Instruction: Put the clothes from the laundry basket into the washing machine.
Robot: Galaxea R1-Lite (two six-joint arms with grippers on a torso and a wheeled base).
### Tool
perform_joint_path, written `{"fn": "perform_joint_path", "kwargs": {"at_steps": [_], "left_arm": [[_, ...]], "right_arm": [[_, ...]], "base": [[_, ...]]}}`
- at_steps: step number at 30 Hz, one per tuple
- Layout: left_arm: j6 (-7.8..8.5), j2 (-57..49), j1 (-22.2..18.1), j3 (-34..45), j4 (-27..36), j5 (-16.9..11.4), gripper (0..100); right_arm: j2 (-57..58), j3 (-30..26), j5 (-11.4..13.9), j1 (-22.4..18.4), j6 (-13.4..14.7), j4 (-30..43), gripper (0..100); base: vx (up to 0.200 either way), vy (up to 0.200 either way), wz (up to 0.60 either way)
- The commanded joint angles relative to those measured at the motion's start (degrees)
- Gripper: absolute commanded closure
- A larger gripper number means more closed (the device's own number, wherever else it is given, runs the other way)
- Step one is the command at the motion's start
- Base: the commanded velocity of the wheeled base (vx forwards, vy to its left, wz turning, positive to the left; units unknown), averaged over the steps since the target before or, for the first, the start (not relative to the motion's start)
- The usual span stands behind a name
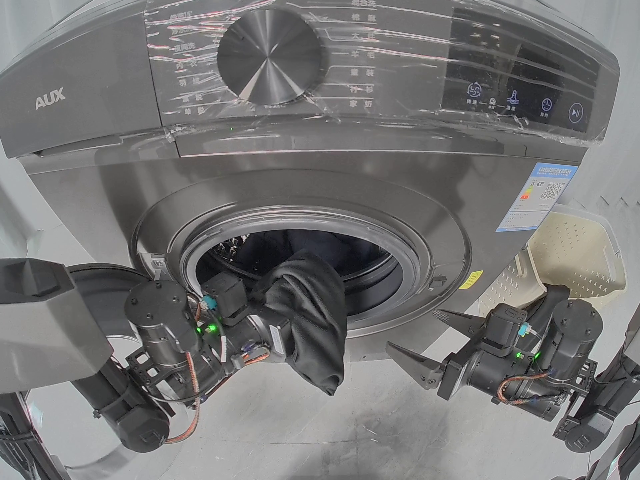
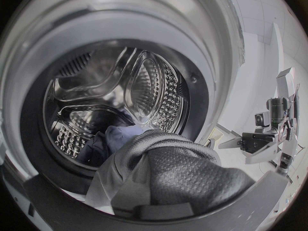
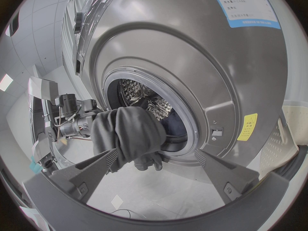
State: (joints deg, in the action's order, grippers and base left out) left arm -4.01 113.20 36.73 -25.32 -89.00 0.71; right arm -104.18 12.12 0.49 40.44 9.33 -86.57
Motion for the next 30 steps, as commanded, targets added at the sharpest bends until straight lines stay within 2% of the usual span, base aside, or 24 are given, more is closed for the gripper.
{"fn": "perform_joint_path", "kwargs": {"at_steps": [1,3,6,9,16,20,25,30], "left_arm": [[-1.7,6.77,1.06,-4.83,-0.03,-0.44,100],[-3.46,9.05,1.06,-5.79,-0.03,-1.32,100],[-3.9,14.15,-0.17,-11.51,0.06,-1.41,100],[-3.37,19.78,-2.28,-19.33,-0.03,-1.15,100],[-3.72,27.07,-2.89,-32.86,1.46,-0.71,100],[-3.81,31.38,-4.83,-40.86,3.05,-0.44,100],[-3.72,35.77,-6.14,-53.78,7.44,2.81,100],[-3.72,37.88,-7.46,-64.94,13.42,4.39,100]], "right_arm": [[0.73,-0.25,-0.05,0.78,0.08,-0.01,0],[0.73,-0.16,-0.05,0.78,0.08,-0.01,0],[0.73,-0.25,-0.05,1.49,0.08,-0.01,0],[0.73,-0.25,0.04,1.49,0.08,-0.01,0],[0.56,-0.34,0.04,1.66,0.17,-0.01,0],[0.38,-0.34,0.04,1.75,0.17,-0.01,0],[-0.15,-0.43,0.04,1.75,0.25,-0.01,0],[-0.67,-0.96,0.22,1.75,0.25,-0.09,0]], "base": [[0.0,0.0,0.0],[0.0,0.0,0.0],[0.0,0.0,0.0],[0.0,0.0,0.0],[0.0,0.0,0.0],[0.0,0.0,0.0],[0.0,0.0,0.0],[0.0,0.0,0.0]]}}
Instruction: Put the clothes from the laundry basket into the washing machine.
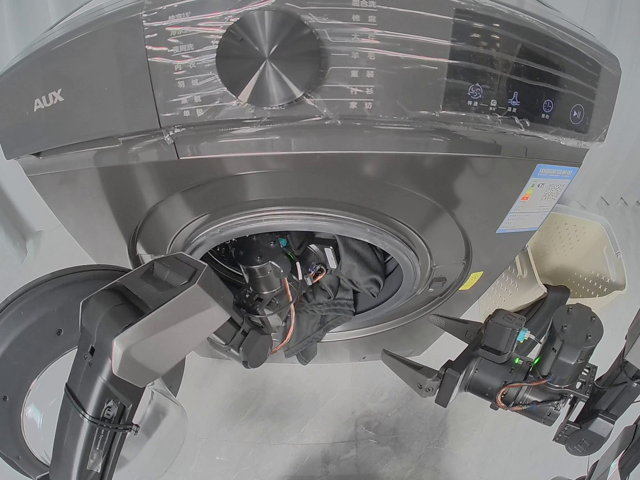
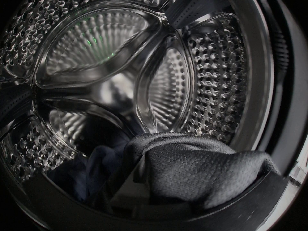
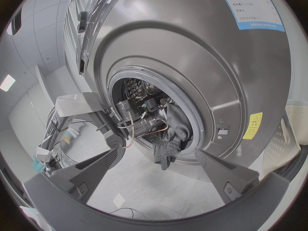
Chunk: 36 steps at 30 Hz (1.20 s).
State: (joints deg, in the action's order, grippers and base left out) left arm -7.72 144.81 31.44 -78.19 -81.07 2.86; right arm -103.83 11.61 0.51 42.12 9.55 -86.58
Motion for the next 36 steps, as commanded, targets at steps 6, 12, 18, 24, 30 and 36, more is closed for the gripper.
{"fn": "perform_joint_path", "kwargs": {"at_steps": [6,12,18,24,30,36], "left_arm": [[-0.11,5.92,-2.79,-14.8,7.94,3.02,0],[-0.9,3.37,-3.23,-13.04,12.6,6.98,0],[-0.9,-4.71,-1.38,-0.3,17.0,7.07,0],[-0.72,-13.33,2.05,10.69,21.13,4.96,0],[-0.19,-14.03,2.84,12.01,25.78,2.41,0],[0.51,-8.14,2.57,10.43,25.43,1.0,0]], "right_arm": [[-1.03,-0.53,0.19,0.07,0.03,-0.08,0],[-1.03,-0.44,0.19,0.07,0.03,-0.08,0],[-0.85,-0.44,0.1,0.07,0.03,-0.08,0],[-0.85,-0.44,0.1,0.07,0.03,-0.08,0],[-0.76,-0.44,0.02,0.33,0.03,-0.08,0],[-0.59,-0.53,0.02,0.33,0.03,-0.08,0]], "base": [[0.0,0.0,0.0],[0.0,0.0,0.0],[0.0,0.0,0.0],[0.0,0.0,0.0],[0.0,0.0,0.0],[0.0,0.0,0.0]]}}
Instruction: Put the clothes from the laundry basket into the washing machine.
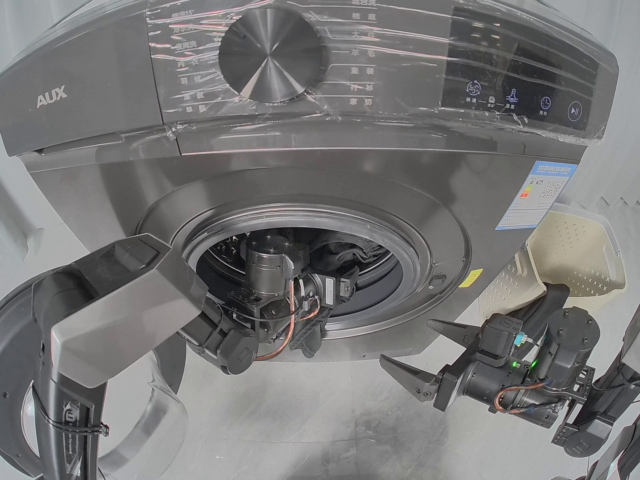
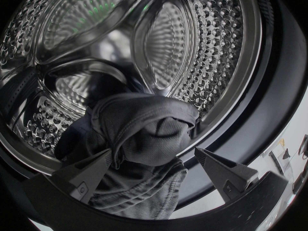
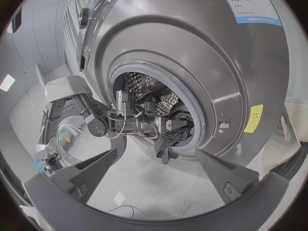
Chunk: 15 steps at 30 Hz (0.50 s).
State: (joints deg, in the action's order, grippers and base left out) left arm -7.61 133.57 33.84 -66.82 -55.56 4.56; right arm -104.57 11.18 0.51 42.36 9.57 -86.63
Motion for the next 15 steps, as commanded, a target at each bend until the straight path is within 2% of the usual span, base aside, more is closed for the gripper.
{"fn": "perform_joint_path", "kwargs": {"at_steps": [1,7,8,15], "left_arm": [[0.4,3.45,0.17,-1.12,-0.07,-0.78,0],[1.54,7.14,0.08,-2.62,-0.07,-1.4,0],[1.54,7.32,0.0,-3.14,-0.07,-1.4,100],[1.28,7.76,-2.29,-9.74,-0.16,-0.6,100]], "right_arm": [[0.16,-0.02,0.02,0.09,0.01,-0.03,0],[0.16,-0.02,0.02,0.09,-0.08,-0.03,0],[0.16,-0.02,0.02,0.09,-0.08,-0.03,0],[0.16,0.07,0.02,0.09,0.01,-0.03,0]], "base": [[0.0,0.0,0.0],[0.0,0.0,0.0],[0.0,0.0,0.0],[0.0,0.0,0.0]]}}
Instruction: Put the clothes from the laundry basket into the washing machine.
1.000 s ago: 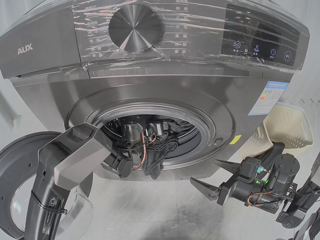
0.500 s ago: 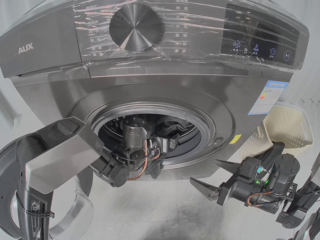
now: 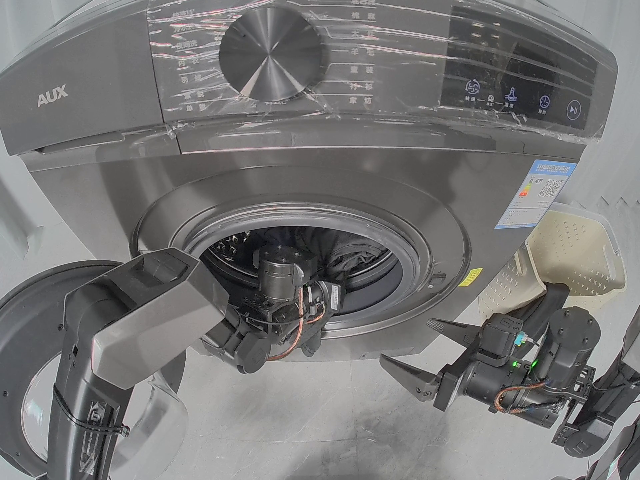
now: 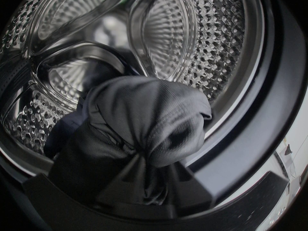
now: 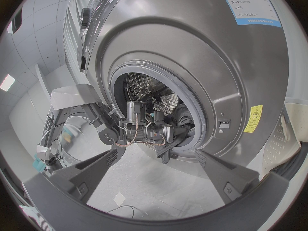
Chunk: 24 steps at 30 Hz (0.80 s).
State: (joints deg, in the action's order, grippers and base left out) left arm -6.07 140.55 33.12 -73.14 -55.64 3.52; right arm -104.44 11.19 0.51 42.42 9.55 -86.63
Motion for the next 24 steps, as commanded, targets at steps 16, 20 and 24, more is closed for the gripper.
{"fn": "perform_joint_path", "kwargs": {"at_steps": [16,20,24], "left_arm": [[-1.31,7.73,-5.61,-28.55,-3.51,7.9,100],[-2.1,8.87,-5.61,-35.05,-3.51,8.08,100],[-2.54,9.84,-5.7,-38.39,-3.34,8.08,100]], "right_arm": [[-0.24,0.59,0.1,0.38,0.03,-0.12,0],[-0.24,0.59,0.1,0.38,0.03,-0.12,0],[-0.24,0.5,0.1,0.73,0.03,-0.12,0]], "base": [[0.0,0.0,0.0],[0.0,0.0,0.0],[0.0,0.0,0.0]]}}
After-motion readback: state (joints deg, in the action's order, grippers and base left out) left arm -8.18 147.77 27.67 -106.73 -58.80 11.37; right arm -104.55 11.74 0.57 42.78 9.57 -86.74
